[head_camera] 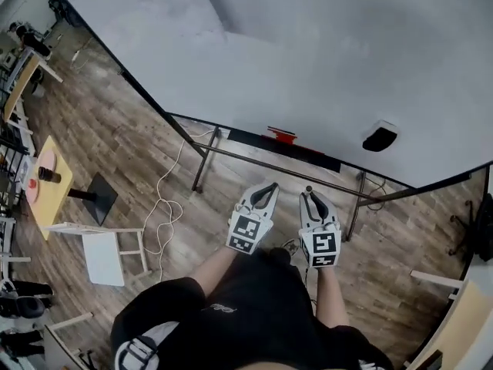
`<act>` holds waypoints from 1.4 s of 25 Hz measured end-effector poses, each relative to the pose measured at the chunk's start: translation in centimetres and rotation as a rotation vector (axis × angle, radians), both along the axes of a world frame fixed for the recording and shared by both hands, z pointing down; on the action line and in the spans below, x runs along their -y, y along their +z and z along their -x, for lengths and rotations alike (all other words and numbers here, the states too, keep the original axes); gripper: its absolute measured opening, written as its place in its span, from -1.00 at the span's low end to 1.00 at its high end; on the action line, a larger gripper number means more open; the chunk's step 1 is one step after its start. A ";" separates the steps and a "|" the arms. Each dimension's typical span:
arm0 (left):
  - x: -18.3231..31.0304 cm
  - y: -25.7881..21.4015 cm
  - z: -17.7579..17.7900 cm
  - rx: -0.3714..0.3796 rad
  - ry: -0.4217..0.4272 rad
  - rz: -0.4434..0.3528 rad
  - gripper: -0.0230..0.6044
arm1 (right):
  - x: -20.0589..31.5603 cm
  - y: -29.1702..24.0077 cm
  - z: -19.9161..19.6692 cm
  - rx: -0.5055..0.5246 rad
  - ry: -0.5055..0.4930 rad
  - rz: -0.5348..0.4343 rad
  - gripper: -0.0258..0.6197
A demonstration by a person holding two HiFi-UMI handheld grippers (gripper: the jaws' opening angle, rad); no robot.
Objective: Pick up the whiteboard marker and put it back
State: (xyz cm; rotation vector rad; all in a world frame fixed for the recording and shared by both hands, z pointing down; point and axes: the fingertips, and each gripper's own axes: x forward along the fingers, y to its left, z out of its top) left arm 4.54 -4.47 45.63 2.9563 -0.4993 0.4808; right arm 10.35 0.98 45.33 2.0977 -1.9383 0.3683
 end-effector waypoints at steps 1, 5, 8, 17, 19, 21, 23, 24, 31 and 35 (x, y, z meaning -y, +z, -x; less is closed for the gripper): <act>0.8 -0.1 1.1 -0.007 -0.014 0.002 -0.90 | 0.8 -0.1 1.0 -0.004 -0.016 0.006 -0.74; 3.2 -0.6 5.5 -0.045 -0.085 0.018 -0.90 | 3.4 -0.2 4.9 0.008 -0.075 0.011 -0.74; 4.2 -0.7 7.6 -0.069 -0.127 0.008 -0.90 | 4.9 0.2 7.3 -0.009 -0.134 0.025 -0.74; 6.5 0.3 11.3 -0.074 -0.313 0.032 -0.90 | 8.6 0.6 10.3 -0.055 -0.338 0.053 -0.74; 6.8 0.5 11.1 -0.073 -0.359 0.036 -0.90 | 9.0 0.9 9.5 -0.085 -0.369 0.068 -0.74; 6.8 0.7 10.2 -0.070 -0.391 0.035 -0.90 | 9.2 1.2 7.9 -0.150 -0.393 0.096 -0.74; 6.8 1.1 9.4 -0.061 -0.426 0.043 -0.90 | 9.5 1.5 6.4 -0.241 -0.422 0.132 -0.74; 6.7 1.4 9.1 -0.057 -0.447 0.054 -0.90 | 9.6 1.7 5.8 -0.284 -0.440 0.149 -0.74; 5.8 4.2 7.2 -0.014 -0.547 0.126 -0.90 | 9.8 3.8 1.5 -0.501 -0.519 0.251 -0.74; 6.0 5.8 6.6 0.001 -0.593 0.130 -0.90 | 10.0 7.0 -0.7 -0.589 -0.550 0.347 -0.74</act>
